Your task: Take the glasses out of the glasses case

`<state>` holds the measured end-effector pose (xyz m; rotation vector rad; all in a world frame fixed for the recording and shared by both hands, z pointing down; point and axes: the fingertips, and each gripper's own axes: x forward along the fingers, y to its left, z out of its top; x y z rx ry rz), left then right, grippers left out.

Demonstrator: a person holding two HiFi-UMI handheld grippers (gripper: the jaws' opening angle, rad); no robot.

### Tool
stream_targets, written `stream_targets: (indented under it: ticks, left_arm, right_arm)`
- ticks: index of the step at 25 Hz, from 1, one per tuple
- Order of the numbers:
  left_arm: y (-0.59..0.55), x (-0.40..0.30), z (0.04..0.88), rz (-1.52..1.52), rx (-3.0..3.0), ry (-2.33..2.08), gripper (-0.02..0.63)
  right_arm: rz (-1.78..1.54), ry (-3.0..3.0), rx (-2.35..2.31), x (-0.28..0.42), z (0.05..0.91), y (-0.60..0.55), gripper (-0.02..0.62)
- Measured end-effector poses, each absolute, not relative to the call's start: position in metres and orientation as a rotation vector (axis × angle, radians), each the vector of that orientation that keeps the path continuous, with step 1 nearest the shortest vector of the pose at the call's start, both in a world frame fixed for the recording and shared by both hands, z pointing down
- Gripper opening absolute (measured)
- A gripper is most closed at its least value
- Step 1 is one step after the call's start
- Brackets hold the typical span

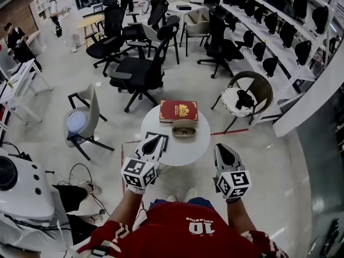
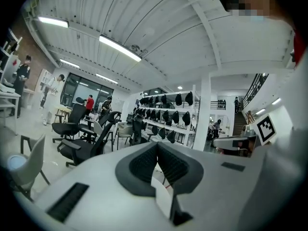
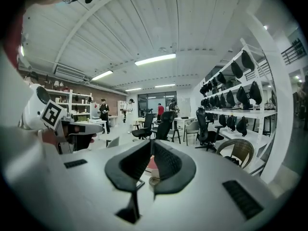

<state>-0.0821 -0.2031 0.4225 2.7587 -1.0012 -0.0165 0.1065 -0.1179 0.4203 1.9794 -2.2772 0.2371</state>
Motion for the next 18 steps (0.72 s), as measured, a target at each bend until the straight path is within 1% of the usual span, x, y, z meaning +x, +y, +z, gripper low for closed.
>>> stream_targets:
  ticks: [11,18]
  left_arm:
    - [-0.228,-0.084,0.423,-0.005,2.738,-1.064,0.009]
    - [-0.256,-0.077,0.421,-0.001,2.738,-1.113,0.009]
  right_arm:
    - [0.282,-2.309,1.937,0.115,0.433,-0.158,0.035]
    - [0.22,-2.361,1.934,0.135,0.427,-0.194,0.035]
